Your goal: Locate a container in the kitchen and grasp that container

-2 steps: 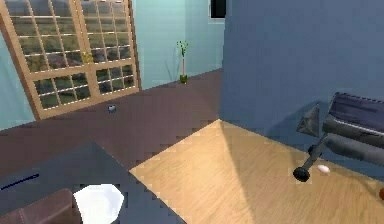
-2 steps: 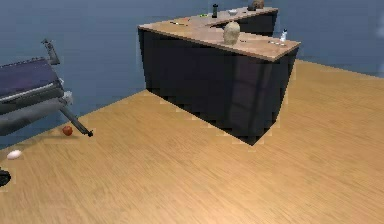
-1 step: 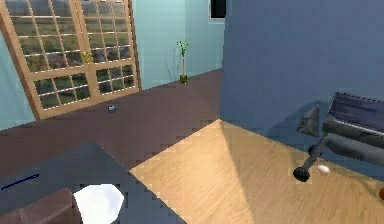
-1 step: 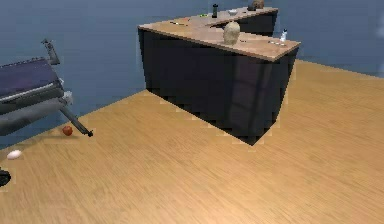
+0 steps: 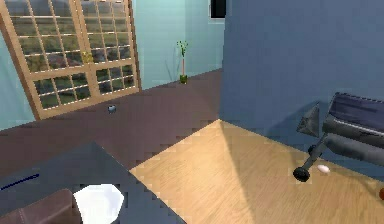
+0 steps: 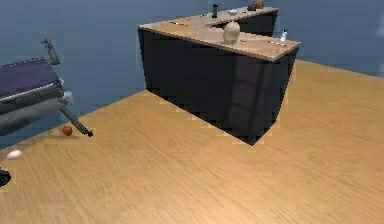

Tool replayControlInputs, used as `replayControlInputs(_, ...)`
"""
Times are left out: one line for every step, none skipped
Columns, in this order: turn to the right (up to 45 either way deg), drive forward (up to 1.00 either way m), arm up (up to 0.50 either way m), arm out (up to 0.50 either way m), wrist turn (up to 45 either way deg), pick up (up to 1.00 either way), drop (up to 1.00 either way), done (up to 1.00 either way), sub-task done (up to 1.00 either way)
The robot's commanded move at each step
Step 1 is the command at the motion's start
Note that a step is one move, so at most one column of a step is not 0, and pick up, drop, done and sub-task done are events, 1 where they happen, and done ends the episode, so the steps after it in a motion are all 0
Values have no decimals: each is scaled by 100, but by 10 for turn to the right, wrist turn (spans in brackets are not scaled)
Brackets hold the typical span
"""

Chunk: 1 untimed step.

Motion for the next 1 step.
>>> replayControlInputs(-450,0,0,0,0,0,0,0,0)
